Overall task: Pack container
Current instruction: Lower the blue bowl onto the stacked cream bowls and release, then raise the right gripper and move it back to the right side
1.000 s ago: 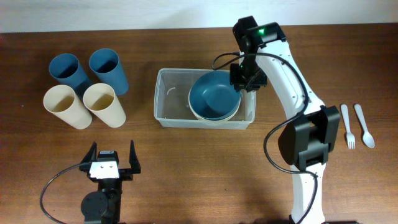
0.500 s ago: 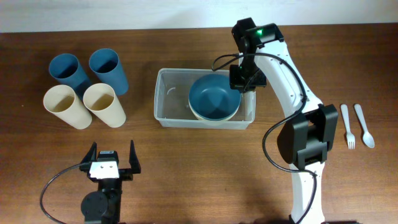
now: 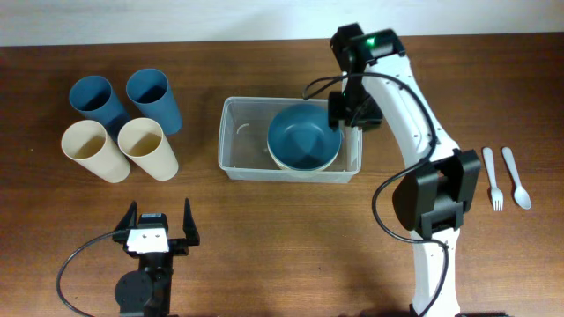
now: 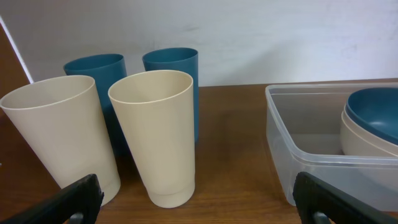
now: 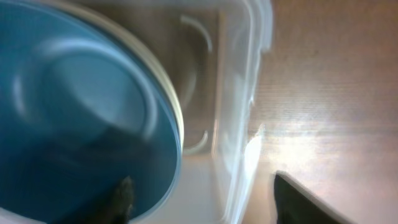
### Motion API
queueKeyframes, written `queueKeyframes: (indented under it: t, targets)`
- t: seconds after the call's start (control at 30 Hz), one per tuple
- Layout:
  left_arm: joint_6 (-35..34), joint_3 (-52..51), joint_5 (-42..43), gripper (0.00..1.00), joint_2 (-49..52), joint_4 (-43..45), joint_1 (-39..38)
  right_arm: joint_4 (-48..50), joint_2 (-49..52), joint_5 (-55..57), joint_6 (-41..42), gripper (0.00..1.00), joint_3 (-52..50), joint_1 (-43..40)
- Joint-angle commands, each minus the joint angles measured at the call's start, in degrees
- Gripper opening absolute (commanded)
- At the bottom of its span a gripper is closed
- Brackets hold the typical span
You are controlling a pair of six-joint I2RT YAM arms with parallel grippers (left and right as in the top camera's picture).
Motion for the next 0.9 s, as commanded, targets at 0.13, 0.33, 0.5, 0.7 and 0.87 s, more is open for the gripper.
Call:
queueKeyframes:
  t: [0.13, 0.33, 0.5, 0.7, 0.87]
  targets:
    - [0.46, -0.09, 0.26, 1.0, -0.33, -0.37, 0.2, -6.62, -3.28, 2.84, -1.53, 0.99, 14.08, -6.95]
    - [0.48, -0.09, 0.26, 1.0, -0.33, -0.37, 0.2, -6.62, -8.24, 3.1, -3.56, 0.99, 11.85, -16.02]
    - [0.46, -0.09, 0.26, 1.0, -0.33, -0.37, 0.2, -6.62, -11.08, 2.86, -3.5, 0.99, 4.5, -22.69]
    - [0.46, -0.09, 0.26, 1.0, -0.33, -0.37, 0.2, -3.21, -10.97, 3.1, -0.52, 0.99, -6.05, -30.21]
    - [0.46, -0.09, 0.26, 1.0, -0.33, -0.37, 0.2, 0.81, -10.97, 3.08, 2.16, 0.99, -12.26, -35.12]
